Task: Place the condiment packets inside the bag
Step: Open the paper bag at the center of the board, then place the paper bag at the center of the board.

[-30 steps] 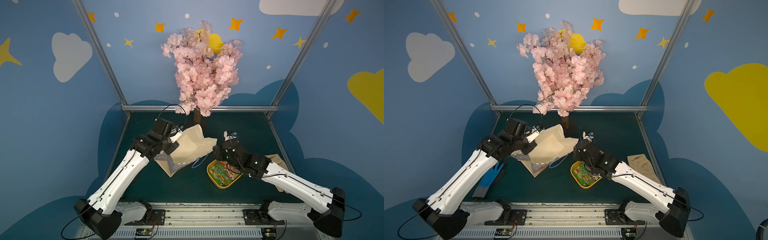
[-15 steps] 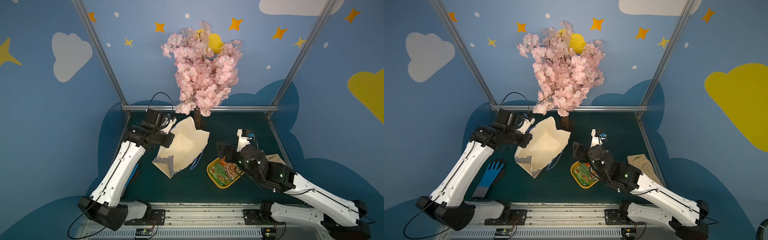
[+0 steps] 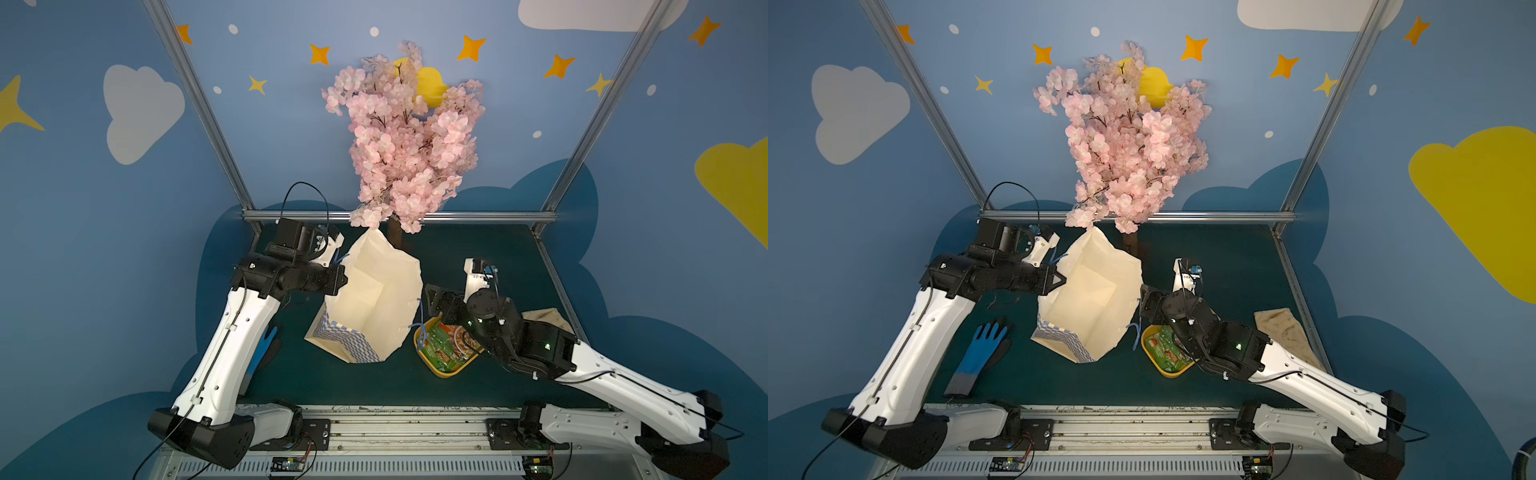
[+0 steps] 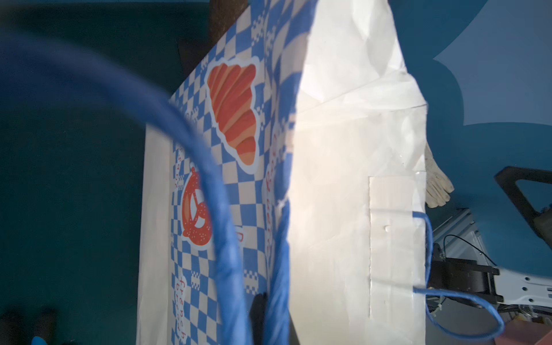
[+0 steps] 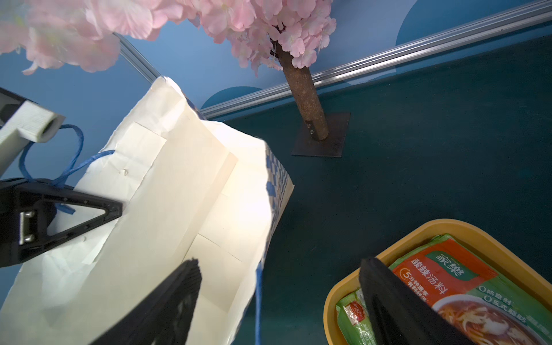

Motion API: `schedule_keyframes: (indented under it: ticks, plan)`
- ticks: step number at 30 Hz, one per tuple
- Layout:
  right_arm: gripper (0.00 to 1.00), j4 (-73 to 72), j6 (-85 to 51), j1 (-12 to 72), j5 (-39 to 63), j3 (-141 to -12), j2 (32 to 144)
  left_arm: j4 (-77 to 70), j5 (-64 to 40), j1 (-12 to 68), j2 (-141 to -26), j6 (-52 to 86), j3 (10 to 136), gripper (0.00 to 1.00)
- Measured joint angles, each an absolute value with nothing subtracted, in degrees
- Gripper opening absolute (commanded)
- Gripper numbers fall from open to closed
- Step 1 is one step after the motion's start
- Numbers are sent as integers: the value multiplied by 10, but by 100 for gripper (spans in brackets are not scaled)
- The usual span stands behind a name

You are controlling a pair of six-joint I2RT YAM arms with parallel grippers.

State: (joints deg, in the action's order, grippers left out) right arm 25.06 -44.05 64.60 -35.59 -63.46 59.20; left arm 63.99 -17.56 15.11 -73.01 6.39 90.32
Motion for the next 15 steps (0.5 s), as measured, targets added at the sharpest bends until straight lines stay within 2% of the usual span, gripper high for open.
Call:
schedule_keyframes:
  ticks: [7,15]
  plan:
    - [89,242,-441,646,-357,-634,597,616,-199,151,-706,95,893,3]
    - [89,220,-437,646,-358,-615,610,582,-180,151,-698,119,830,3]
